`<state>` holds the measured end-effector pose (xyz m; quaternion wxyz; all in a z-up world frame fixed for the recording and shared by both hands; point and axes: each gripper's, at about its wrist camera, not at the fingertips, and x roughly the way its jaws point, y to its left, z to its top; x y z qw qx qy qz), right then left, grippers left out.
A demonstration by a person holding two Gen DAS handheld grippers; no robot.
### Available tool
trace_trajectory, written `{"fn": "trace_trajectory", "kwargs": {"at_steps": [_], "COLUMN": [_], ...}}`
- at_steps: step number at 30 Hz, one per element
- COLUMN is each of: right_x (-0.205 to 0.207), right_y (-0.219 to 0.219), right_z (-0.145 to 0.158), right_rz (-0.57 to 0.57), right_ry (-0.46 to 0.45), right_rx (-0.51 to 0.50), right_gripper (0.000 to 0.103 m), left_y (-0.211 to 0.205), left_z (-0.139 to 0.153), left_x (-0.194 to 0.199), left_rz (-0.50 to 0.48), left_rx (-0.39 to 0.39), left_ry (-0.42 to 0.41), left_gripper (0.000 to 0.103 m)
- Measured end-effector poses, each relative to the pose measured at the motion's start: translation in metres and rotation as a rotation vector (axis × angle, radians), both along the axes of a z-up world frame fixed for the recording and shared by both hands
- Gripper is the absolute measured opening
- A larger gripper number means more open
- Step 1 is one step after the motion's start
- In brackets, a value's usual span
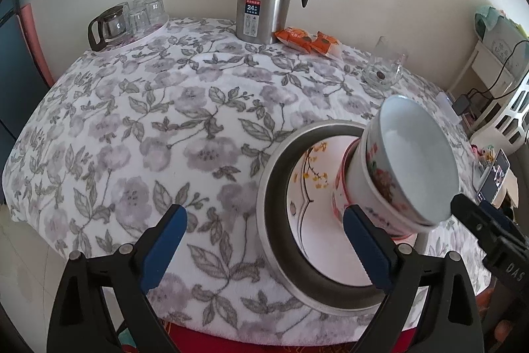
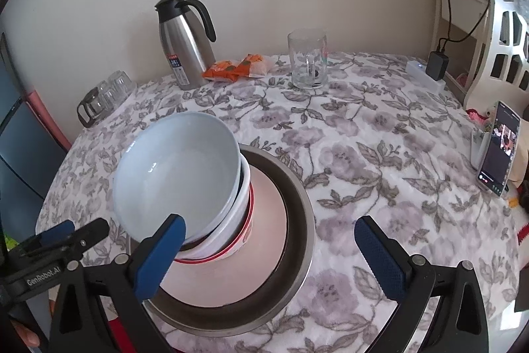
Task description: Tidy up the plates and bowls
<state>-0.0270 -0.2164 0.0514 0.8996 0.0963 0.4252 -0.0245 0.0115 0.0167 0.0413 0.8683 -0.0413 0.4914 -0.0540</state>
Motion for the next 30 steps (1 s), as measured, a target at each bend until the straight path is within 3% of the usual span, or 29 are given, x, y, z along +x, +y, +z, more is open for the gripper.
{"fn": "trace_trajectory", "kwargs": {"at_steps": [9,16,30], "right_x": [-0.020,-0.034,-0.054], "right_y": [0.001,0.004,-0.003], "right_z": [0.002,-0.008,-0.021], "right_rz": [0.006,0.034,0.048], "right_ry": [-0.025,0.000,0.035], "right_rx": [-0.006,-0.024,-0.015], "right_gripper": [0.103,0.103,0.103], "left_y": [-0.003,-0.012,-0.017], "left_z": [0.005,0.003,-0.005], "left_x": [-0.013,-0.025,-0.056], "left_rz": [-0.021,-0.049,-0.004], "left_rx": [0.015,0.033,0.078], "left_ry": [-0.015,0.029,0.076], "left_gripper": [0.096,0.096,0.096]}}
